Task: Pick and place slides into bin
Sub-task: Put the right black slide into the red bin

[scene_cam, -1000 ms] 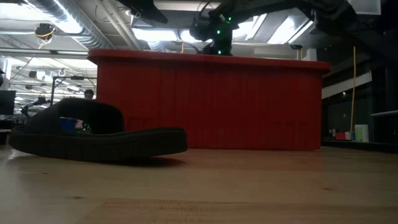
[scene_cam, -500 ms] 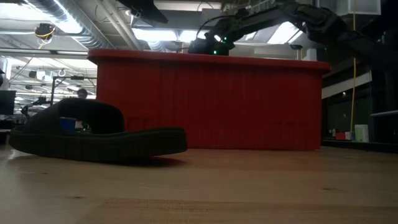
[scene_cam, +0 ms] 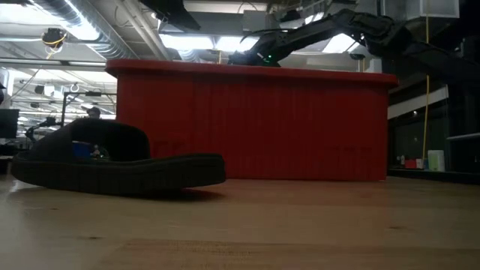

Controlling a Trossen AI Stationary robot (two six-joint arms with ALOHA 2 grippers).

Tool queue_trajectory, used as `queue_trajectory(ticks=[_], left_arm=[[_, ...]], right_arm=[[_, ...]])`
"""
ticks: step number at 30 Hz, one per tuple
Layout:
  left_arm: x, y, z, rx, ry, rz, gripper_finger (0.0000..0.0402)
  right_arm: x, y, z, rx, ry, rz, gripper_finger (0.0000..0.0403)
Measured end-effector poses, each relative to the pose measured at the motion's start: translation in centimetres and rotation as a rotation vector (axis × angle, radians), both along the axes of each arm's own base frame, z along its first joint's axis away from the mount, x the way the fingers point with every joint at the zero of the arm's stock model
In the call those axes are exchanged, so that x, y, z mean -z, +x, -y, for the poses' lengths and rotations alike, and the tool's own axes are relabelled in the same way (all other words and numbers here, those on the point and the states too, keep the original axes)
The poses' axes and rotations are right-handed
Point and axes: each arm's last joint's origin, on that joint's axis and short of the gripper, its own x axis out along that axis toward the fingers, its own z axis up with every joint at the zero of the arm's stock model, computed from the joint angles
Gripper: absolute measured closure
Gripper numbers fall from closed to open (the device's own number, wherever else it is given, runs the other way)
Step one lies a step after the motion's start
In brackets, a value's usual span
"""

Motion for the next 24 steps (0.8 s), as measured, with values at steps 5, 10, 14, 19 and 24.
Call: queue_trajectory(ticks=[5,10,14,19,24], left_arm=[[0.22,-0.07,0.04,0.0,-0.012,-0.021,0.0398],[0.58,-0.2,0.12,0.0,-0.032,-0.056,0.0398],[0.62,-0.22,0.12,-0.001,-0.034,-0.06,0.0398],[0.62,-0.22,0.12,0.0,-0.034,-0.06,0.0398],[0.62,-0.22,0.12,-0.001,-0.035,-0.06,0.0398]], right_arm=[[0.06,-0.03,-0.01,-0.006,0.017,0.006,0.038],[0.07,0.01,-0.01,-0.01,0.024,0.013,0.0359],[0.07,0.01,-0.01,-0.004,0.024,0.018,0.0358],[0.12,0.07,-0.26,-0.012,0.03,0.007,0.035],[0.18,0.34,-0.72,-0.024,0.033,0.002,0.0321]])
